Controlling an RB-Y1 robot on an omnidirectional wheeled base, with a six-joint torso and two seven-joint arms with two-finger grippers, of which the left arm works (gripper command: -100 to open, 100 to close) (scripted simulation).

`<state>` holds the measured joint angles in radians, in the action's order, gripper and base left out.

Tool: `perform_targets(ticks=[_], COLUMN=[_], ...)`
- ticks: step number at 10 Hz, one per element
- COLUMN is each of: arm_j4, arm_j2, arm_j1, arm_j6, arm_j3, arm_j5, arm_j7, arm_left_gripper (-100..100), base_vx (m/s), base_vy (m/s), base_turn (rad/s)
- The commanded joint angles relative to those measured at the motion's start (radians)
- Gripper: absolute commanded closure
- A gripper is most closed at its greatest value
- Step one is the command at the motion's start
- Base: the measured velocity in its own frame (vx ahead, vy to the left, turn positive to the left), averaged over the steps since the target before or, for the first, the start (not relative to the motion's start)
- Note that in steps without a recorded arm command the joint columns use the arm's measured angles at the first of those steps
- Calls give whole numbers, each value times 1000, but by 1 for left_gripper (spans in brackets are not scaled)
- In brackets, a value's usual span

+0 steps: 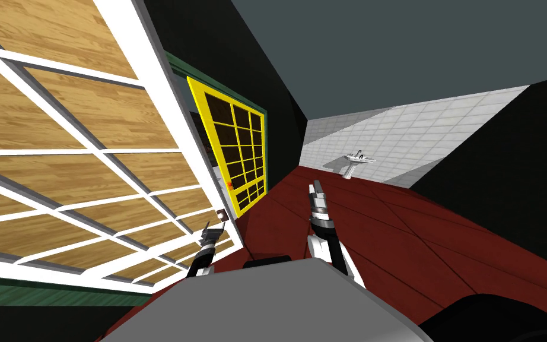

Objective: Pull the door open

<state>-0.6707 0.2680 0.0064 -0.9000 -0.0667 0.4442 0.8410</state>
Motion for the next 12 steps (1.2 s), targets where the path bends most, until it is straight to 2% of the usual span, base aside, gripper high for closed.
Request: perform_targets(ticks=[1, 2, 4, 5, 7, 8, 10, 11, 12], arm_j4=[-10, -10, -22, -22, -34, -34, -45, -45, -50], arm_j2=[-9, -9, -21, -21, -34, -34, -45, -45, -50], arm_j1=[-2, -2, -5, -5, -8, -8, -11, -11, -12], arm_j6=[6, 6, 14, 14, 21, 21, 28, 28, 32], arm_j3=[-6, -6, -15, -15, -24, -24, -32, -32, -35], arm_j5=[26, 26, 61, 61, 96, 96, 128, 128, 143], arm_j7=[50, 61, 124, 137, 202, 211, 275, 281, 313], arm_left_gripper=[-100, -100, -100, -100, -100, -100, -100, -100, -100], base_vx=[-81, -61, -61, -65, -68, -58, -72, -65, -70], base_vy=[16, 13, 16, 10, 12, 8, 5, 13, 22], base_turn=[-73, -23, -47, -30, -53, -22, -49, -19, -27])
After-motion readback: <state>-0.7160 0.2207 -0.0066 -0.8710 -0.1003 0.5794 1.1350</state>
